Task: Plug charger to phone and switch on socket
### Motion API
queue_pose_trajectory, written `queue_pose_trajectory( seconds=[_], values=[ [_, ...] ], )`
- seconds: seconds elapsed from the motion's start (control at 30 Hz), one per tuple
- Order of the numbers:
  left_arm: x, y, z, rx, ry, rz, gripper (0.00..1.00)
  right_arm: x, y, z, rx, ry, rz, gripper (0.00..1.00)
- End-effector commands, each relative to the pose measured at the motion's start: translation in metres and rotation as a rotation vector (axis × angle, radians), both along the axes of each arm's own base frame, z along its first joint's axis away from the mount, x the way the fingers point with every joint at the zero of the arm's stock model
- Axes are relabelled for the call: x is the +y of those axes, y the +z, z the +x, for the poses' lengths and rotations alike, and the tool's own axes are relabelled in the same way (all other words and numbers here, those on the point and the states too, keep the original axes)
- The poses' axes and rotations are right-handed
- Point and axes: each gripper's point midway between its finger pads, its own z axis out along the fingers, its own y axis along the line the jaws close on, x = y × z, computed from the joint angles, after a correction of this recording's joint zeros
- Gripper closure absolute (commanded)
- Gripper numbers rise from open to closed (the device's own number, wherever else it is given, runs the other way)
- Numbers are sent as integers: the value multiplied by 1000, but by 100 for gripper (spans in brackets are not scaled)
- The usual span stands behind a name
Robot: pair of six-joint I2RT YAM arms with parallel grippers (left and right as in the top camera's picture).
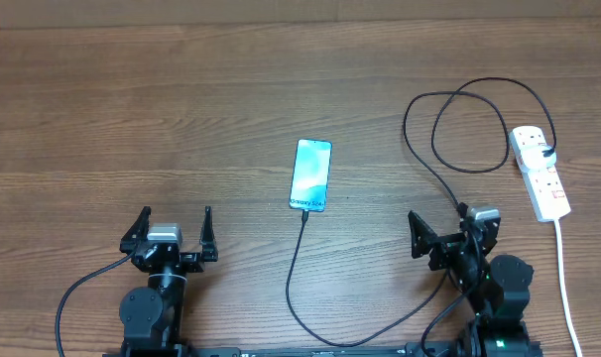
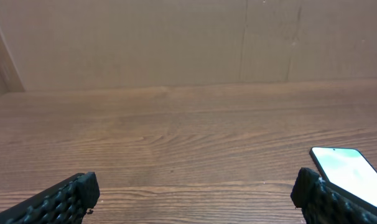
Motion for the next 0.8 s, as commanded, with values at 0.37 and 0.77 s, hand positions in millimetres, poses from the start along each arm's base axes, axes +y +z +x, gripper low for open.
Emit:
queue_pose_trajectory(
  seconds=[0.37,0.77],
  values=[
    [3,1,0,-10,14,19,0,14,54,-10,-235,50,57,0],
    [3,1,0,-10,14,19,0,13,63,-12,-273,48,57,0]
  ],
)
